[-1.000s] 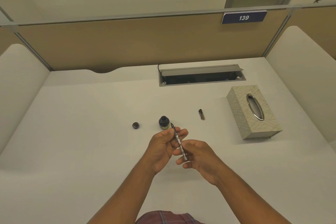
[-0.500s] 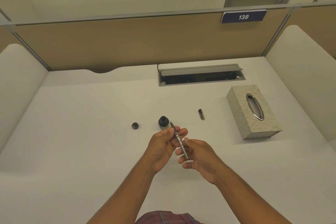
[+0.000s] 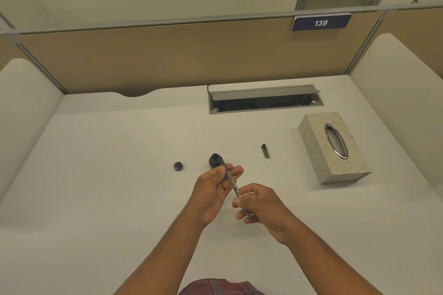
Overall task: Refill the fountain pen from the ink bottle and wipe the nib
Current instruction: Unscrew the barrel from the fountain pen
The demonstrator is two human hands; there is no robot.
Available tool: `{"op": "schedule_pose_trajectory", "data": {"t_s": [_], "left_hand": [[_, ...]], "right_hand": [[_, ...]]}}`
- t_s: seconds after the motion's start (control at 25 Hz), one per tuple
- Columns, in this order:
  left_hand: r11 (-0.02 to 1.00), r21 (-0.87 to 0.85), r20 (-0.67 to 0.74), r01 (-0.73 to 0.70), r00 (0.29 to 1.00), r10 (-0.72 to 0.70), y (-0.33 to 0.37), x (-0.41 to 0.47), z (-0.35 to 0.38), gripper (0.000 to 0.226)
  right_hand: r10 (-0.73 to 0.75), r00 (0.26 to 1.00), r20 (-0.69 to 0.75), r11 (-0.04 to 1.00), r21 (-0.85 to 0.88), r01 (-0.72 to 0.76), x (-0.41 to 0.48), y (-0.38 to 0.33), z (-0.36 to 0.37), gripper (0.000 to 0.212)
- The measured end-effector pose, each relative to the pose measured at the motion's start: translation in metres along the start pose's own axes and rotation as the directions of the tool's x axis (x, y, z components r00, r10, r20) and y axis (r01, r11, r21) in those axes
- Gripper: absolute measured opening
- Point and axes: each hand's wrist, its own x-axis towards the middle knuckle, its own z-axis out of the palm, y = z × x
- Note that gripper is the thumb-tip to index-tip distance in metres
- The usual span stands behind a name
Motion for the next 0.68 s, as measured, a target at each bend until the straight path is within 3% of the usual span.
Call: {"op": "schedule_pose_trajectory", "data": {"t_s": [0.24, 0.36, 0.56, 0.68], "left_hand": [[0.995, -0.076, -0.115, -0.06, 0.992, 0.051, 0.002, 0.011, -0.013, 0.03], [0.992, -0.11, -0.144, -0.059, 0.989, 0.043, 0.002, 0.015, -0.017, 0.028], [0.997, -0.076, -0.135, 0.004, 0.991, -0.015, -0.005, 0.015, -0.016, 0.029], [0.998, -0.053, -0.123, 0.037, 0.991, -0.043, -0.009, 0.016, -0.014, 0.029]], "right_hand": [[0.055, 0.996, -0.072, 0.992, -0.113, -0.063, 0.009, 0.021, -0.019, 0.019], [0.049, 0.981, -0.187, 0.99, -0.119, -0.072, 0.016, 0.032, -0.027, 0.014], [-0.029, 0.913, -0.406, 0.989, -0.146, -0.034, 0.044, 0.031, -0.04, 0.011], [-0.096, 0.851, -0.517, 0.965, -0.256, -0.047, 0.065, 0.027, -0.047, 0.01]]}}
